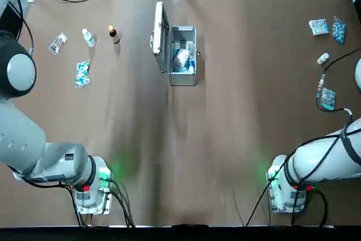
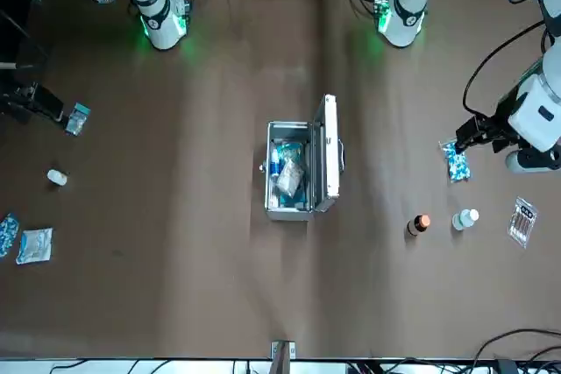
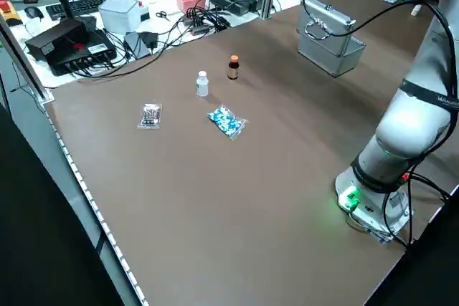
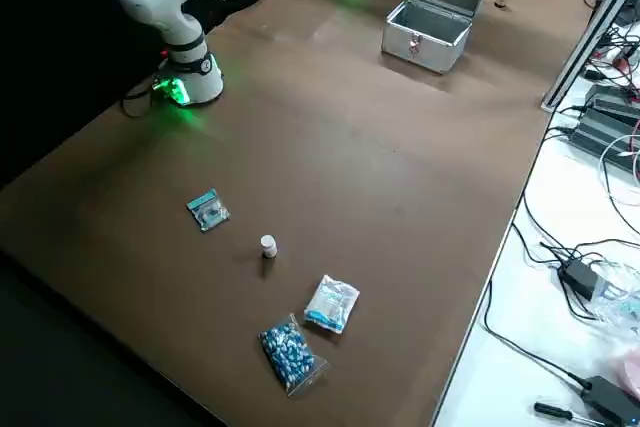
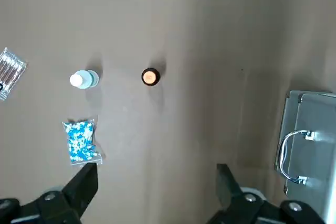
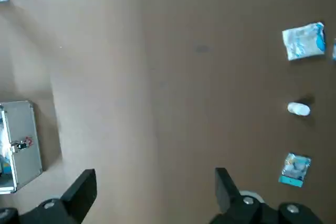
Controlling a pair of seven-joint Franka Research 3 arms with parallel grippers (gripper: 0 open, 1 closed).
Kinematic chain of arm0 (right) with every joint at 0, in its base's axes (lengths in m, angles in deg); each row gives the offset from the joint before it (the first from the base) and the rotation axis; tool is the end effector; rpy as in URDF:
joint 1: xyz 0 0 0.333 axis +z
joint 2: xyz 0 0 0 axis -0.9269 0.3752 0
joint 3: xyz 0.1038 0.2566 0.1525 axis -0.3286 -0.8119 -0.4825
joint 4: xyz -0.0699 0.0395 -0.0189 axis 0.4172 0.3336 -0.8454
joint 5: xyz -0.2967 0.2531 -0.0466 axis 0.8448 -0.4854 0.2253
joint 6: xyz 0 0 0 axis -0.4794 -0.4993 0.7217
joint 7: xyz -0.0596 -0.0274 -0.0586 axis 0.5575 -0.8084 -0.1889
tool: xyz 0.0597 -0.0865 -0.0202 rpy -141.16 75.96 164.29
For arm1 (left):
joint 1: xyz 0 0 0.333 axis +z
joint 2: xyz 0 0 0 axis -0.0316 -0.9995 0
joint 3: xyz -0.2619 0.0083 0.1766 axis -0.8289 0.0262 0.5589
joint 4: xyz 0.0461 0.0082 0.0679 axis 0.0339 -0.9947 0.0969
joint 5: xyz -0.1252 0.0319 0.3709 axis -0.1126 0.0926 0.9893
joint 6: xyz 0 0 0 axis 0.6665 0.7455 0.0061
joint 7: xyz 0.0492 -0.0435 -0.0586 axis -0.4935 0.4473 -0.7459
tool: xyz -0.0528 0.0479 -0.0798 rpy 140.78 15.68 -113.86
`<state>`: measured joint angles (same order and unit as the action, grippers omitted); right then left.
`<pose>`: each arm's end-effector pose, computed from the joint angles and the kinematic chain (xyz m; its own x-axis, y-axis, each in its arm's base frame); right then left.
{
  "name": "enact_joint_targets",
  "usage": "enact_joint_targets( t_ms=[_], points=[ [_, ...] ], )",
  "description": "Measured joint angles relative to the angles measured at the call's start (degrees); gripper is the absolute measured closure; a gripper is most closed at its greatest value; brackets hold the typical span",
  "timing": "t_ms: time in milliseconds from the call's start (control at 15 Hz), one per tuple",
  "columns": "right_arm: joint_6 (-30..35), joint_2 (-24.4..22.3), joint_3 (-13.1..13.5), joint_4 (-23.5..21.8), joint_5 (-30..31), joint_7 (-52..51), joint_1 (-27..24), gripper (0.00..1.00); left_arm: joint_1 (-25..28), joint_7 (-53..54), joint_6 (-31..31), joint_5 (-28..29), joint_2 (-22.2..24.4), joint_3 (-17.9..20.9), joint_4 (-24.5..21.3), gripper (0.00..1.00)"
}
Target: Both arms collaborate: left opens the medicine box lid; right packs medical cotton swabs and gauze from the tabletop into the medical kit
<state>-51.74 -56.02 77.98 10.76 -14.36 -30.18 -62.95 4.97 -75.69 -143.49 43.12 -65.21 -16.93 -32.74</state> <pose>0.5757 0.0243 0.6604 0.9933 -0.1078 0.0418 -0.1064 -0.9937 -0.0353 0.6049 -0.0675 0.6017 0.9988 0.0399 0.0275 0.0385 -0.9980 0.0501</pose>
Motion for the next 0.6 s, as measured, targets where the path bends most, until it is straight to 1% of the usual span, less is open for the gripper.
enact_joint_targets(
  t_ms=[200, 333, 467, 600],
  points=[
    [-4.0, -1.6, 0.0, -4.1, 0.1, 0.1, 2.4, 0.0, 0.2, -0.2, 0.0, 0.0, 0.0, 0.1, 0.1, 0.0],
    [-5.4, -2.7, -0.1, -6.0, 1.4, 0.0, 2.8, 0.0, 0.3, -0.2, 0.0, 0.0, 0.0, 0.3, 0.1, 0.0],
    [-5.6, -3.6, 0.2, -6.9, 2.1, -1.6, 2.7, 0.0, 0.3, -0.2, 0.0, 0.0, 0.0, 0.5, 0.1, 0.0],
    [-4.4, -4.5, 0.7, -7.4, 2.2, -5.7, 2.4, 0.0, 0.4, -0.2, 0.0, 0.0, 0.0, 0.6, 0.2, 0.0]
  ],
)
